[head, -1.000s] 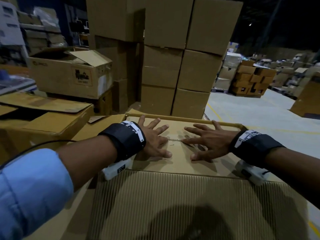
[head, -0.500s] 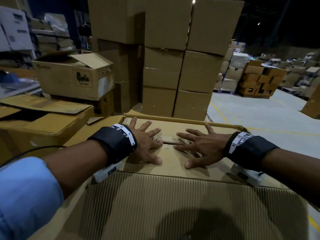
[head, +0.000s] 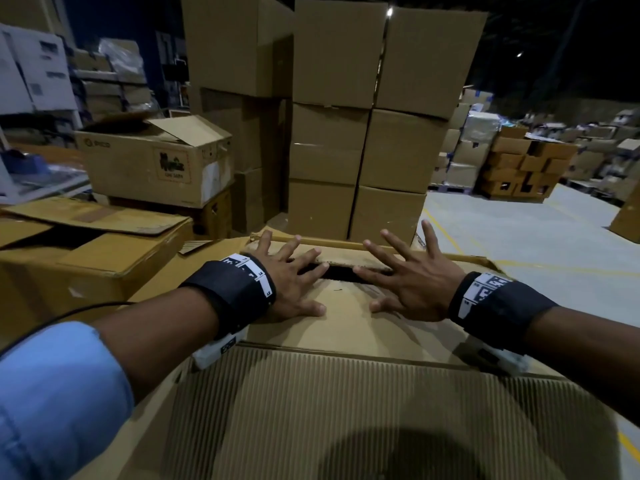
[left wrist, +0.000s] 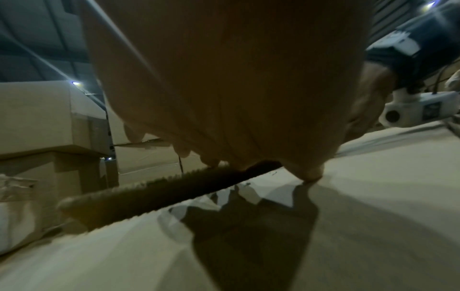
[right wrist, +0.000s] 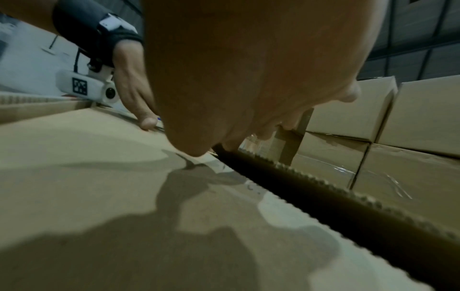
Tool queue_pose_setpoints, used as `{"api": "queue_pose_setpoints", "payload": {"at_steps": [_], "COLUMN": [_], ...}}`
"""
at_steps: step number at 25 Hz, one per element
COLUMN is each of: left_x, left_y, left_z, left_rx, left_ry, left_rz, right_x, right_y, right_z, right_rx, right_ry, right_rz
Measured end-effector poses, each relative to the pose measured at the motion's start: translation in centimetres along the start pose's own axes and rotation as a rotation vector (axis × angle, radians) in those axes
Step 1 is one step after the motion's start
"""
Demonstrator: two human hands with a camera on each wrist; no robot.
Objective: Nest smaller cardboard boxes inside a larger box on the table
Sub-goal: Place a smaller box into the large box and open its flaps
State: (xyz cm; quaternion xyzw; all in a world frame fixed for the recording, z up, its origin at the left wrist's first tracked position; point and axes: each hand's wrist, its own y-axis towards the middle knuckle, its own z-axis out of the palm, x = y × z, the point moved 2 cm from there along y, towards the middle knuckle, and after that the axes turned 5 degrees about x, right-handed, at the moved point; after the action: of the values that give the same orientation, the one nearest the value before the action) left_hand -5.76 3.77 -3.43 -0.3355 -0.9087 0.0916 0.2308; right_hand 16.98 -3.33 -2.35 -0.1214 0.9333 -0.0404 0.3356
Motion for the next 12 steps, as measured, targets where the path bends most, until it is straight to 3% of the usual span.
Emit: {"api": "queue_pose_setpoints", "payload": {"at_steps": [4, 12], "left_x": [0.6, 2.7], "left_y": [1.3, 6.7], "left_z": [-1.0, -3.3], "left_rx": [-0.154, -0.269], "left_ry": [-0.023, -0.161], "left_rz": [-0.072, -0.154], "right_x": [-1.7, -4.2], "right_y": [0.8, 5.3], "right_z": [-0.3, 0.5], "right_rx": [-0.11, -0.06], "right_ry": [-0.012, 0.089], "right_rz": [0.107, 0.201]}}
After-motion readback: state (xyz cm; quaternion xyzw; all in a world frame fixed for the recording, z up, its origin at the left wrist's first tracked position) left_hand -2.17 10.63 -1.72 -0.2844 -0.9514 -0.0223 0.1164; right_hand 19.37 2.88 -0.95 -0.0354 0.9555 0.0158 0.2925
